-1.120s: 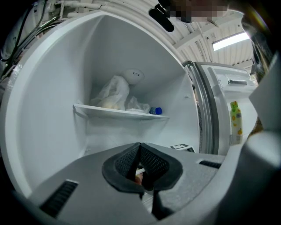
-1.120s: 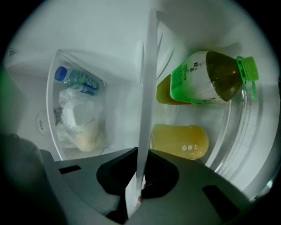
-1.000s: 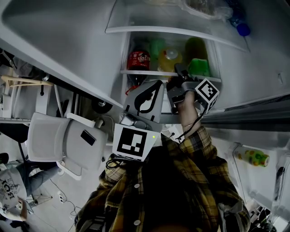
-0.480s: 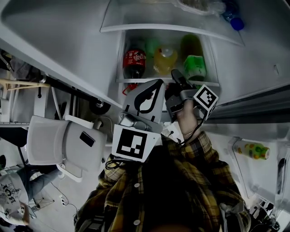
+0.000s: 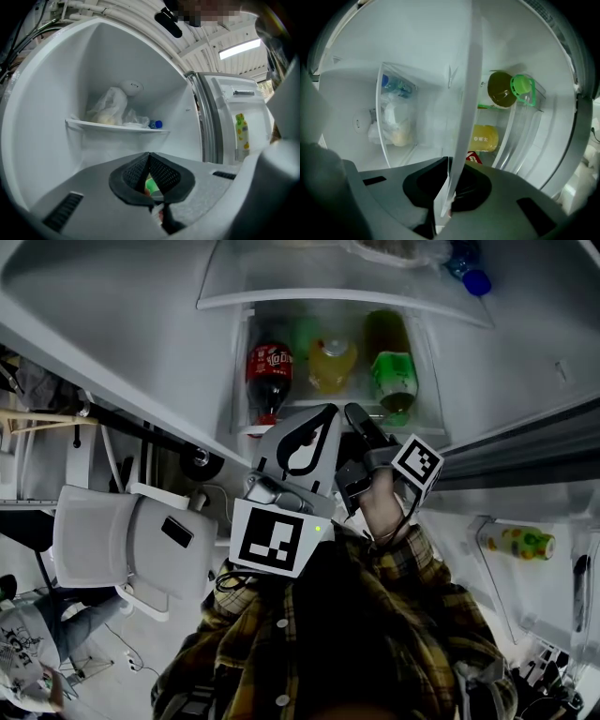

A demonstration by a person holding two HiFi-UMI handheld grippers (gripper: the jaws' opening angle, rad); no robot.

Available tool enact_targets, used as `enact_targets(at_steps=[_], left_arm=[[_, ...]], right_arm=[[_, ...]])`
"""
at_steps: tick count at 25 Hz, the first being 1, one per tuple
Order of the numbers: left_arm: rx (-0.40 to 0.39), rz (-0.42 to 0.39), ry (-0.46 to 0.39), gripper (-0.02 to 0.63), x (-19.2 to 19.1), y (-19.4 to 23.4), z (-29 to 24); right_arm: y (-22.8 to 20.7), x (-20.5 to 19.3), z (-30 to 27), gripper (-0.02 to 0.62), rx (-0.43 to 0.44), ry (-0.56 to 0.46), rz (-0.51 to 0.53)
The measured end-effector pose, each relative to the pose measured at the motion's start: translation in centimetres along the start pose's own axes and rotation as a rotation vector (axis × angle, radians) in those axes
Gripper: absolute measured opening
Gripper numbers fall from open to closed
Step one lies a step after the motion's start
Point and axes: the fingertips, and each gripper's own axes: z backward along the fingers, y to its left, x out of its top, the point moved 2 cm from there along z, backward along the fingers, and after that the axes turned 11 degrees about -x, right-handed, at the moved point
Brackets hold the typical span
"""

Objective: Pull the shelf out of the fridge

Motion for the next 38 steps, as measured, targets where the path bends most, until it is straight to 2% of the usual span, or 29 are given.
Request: enact_targets(at_steps=[27, 38], left_arm=[[-0.056, -0.014, -0.01, 0.003, 0.6, -3.5, 0.5], [-0.055, -0.018, -0.002, 0.003, 0.7, -3.9, 1.0]], right_arm=[[-1.3, -2.8, 6.9, 0.026, 0.0, 0.003, -0.014], [-1.3, -3.2, 7.9, 0.026, 0.001, -0.001, -0.009]])
